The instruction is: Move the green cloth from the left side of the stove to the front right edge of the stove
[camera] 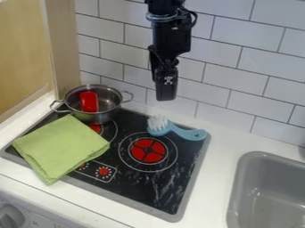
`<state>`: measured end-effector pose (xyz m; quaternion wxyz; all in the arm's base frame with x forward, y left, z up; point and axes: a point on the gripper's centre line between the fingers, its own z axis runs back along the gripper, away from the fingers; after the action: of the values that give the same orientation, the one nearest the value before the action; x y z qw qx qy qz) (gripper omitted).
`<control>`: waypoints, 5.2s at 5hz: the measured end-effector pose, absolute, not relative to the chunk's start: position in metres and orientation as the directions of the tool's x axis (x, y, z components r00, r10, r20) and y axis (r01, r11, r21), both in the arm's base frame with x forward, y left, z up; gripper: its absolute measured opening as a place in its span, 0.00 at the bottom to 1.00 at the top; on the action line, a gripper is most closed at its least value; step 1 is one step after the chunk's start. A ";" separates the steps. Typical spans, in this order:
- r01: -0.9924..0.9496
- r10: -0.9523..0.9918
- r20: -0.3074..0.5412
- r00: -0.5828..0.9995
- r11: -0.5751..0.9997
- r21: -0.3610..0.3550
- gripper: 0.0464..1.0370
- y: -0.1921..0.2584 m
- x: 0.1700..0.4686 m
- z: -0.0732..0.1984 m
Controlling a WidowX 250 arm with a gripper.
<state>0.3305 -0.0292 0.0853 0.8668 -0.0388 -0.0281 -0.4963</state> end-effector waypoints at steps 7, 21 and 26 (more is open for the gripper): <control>0.814 -0.814 0.014 0.581 0.581 -0.001 0.96 0.083 0.249 0.077; 0.954 -0.959 0.009 0.285 0.282 -0.102 0.96 0.022 0.216 0.002; 0.991 -0.999 0.026 0.036 0.033 -0.126 0.96 -0.047 0.207 0.002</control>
<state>0.2069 -0.0467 0.0020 0.7178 -0.0546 0.0347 -0.6932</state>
